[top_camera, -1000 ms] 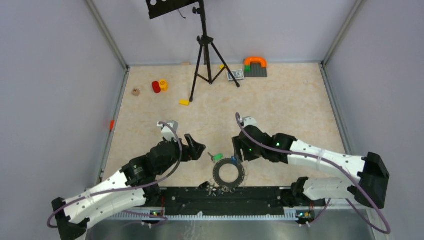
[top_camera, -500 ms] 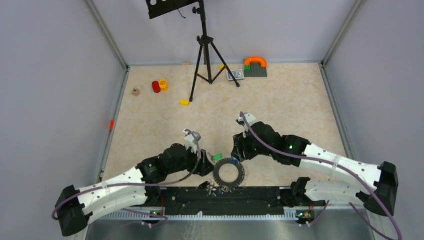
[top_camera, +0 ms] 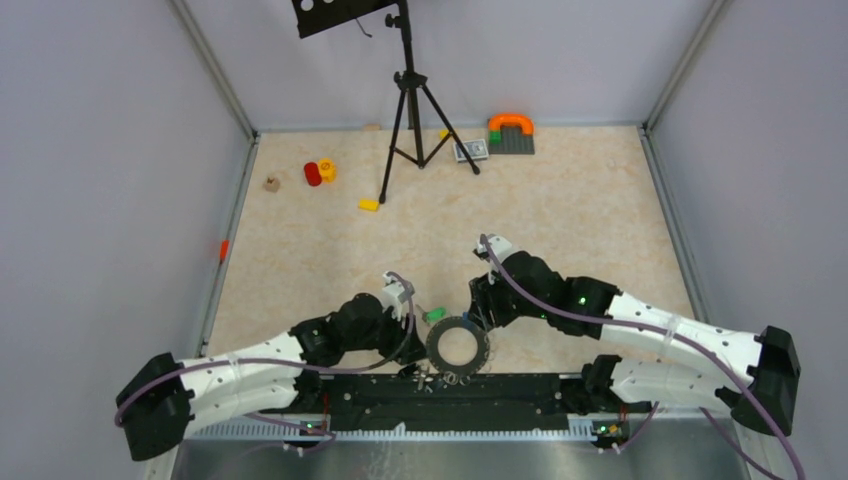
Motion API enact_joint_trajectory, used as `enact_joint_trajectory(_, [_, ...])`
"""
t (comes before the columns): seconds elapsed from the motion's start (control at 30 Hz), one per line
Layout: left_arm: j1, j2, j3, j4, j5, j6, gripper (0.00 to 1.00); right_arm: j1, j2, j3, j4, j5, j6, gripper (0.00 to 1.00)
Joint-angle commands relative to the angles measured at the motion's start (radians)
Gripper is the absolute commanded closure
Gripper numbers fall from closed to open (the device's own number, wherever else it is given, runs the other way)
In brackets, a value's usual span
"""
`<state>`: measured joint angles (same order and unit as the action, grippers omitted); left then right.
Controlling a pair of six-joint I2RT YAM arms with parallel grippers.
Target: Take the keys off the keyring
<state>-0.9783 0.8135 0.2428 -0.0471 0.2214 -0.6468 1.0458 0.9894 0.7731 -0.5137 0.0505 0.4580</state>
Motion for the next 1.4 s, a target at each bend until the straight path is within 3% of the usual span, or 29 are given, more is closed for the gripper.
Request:
enact_joint_trajectory(0.0, [-0.004, 0.078, -0.017, 0.171, 0.076, 0.045, 0.49, -0.002, -0.021, 0.0, 0.037, -0.012, -0.015, 0.5])
enact_joint_trajectory(0.57, [-0.006, 0.211, -0.035, 0.248, 0.06, 0.037, 0.47, -0.003, -0.024, 0.011, 0.043, -0.047, -0.013, 0.52])
enact_joint_trajectory(0.73, [-0.016, 0.237, -0.046, 0.297, 0.121, 0.032, 0.59, -0.002, -0.029, 0.007, 0.046, -0.041, -0.013, 0.52])
enact_joint_trajectory(0.87, [-0.021, 0.251, -0.046, 0.318, 0.153, 0.04, 0.76, -0.003, -0.028, 0.002, 0.051, -0.041, -0.01, 0.52])
enact_joint_trajectory(1.17, [-0.032, 0.284, -0.027, 0.308, 0.163, 0.044, 0.78, -0.002, -0.03, 0.002, 0.046, -0.035, -0.011, 0.53])
enact_joint_trajectory(1.3, [-0.034, 0.302, -0.005, 0.28, 0.155, 0.051, 0.99, -0.002, -0.036, 0.002, 0.042, -0.026, -0.009, 0.53])
enact_joint_trajectory(1.37, [-0.035, 0.315, 0.019, 0.238, 0.138, 0.06, 1.0, -0.002, -0.04, 0.002, 0.042, -0.022, -0.009, 0.53])
